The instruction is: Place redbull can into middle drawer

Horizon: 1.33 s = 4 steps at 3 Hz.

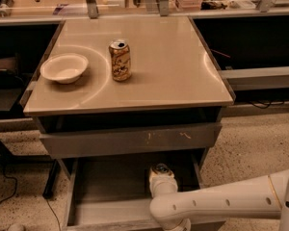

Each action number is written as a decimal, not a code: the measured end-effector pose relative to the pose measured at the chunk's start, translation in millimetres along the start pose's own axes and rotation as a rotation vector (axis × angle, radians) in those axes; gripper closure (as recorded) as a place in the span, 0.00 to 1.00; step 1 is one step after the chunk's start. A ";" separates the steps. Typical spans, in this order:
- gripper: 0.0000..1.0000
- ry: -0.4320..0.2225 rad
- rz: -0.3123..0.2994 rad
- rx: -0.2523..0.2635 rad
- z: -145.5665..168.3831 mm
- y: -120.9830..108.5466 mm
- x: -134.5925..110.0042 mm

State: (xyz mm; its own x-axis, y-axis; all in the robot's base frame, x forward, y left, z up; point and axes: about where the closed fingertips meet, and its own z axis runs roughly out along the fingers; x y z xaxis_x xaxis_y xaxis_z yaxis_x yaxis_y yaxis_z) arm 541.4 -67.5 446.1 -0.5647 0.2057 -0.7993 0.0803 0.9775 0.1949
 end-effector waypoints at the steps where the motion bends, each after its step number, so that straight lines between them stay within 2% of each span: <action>1: 1.00 -0.025 -0.009 0.046 6.9 -6.9 1.6; 2: 1.00 -0.042 -0.023 0.081 12.2 -10.5 3.7; 3: 1.00 -0.044 -0.017 0.082 12.2 -10.0 3.8; 4: 0.86 -0.044 -0.017 0.082 12.2 -10.0 3.8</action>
Offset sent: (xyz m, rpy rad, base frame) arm 0.0099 -0.0120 -0.0177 -0.1081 -0.0382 -0.0866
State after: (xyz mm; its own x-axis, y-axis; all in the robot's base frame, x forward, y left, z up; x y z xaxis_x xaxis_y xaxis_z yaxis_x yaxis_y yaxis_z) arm 548.4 -75.9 434.2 -0.5299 0.1893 -0.8267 0.1392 0.9810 0.1354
